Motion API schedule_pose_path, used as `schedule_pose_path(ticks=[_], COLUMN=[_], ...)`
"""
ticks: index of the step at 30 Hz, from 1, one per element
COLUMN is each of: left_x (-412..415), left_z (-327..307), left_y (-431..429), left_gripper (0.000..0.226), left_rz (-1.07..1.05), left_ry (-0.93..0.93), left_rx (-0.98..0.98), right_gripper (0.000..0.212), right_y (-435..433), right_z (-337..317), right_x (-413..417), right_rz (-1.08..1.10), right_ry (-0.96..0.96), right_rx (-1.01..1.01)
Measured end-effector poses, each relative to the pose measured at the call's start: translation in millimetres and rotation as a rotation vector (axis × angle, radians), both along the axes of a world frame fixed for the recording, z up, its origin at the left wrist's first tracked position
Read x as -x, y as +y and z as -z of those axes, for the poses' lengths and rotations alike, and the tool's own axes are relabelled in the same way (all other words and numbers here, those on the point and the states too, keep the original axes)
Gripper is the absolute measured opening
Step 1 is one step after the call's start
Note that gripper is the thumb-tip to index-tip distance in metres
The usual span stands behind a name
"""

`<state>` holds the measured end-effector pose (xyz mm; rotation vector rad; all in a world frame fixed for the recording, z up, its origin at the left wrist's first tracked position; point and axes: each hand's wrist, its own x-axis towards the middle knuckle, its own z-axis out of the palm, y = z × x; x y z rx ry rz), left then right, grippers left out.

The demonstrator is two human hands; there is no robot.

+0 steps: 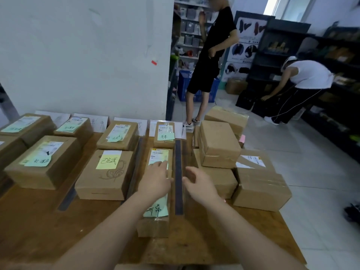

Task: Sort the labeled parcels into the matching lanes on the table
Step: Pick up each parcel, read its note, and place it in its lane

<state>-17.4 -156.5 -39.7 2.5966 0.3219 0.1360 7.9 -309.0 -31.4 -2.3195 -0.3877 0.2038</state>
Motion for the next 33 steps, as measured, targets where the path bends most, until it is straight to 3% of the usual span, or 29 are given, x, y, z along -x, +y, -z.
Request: schedule_pose_path(ticks=[6, 10, 16, 20, 25, 29, 33], left_x=[-56, -96, -148, -161, -161, -157, -162], left_z=[-29, -34, -23, -9, -12, -26, -36], left_y=[-47, -79, -112, -124, -129, -136, -138], left_gripper=[0.06, 0.045, 0.052, 0.062, 0.064, 0.054, 0.033], left_rz=[0.114, 0.136, 0.073, -0.009, -0.158, -0.089, -0.055], left_ry=[-0.041, -0.069, 0.032, 0.07, -0.042, -0.229, -0.259], left_rx=[-0.066, -0.071, 0.055, 0.27, 0.4, 0.554, 0.495], right_gripper=[0.045, 0.051, 0.059, 0.067, 0.065, 0.087, 0.137], right_y=[-47, -79, -113, -129, -140, -138, -139], right_z=[-33, -39, -27, -17, -9, -14, -12], right_x=[-60, -101, -156, -180, -192, -192, -191], right_rz=[0.076, 0.133, 0.12, 0.077, 0.156, 0.173, 0.214], right_ry=[-0.216, -0.221, -0.091, 0.086, 0.13, 0.248, 0.435], right_rx=[0.134, 0.233, 0.23, 0.042, -0.216, -0.273, -0.324])
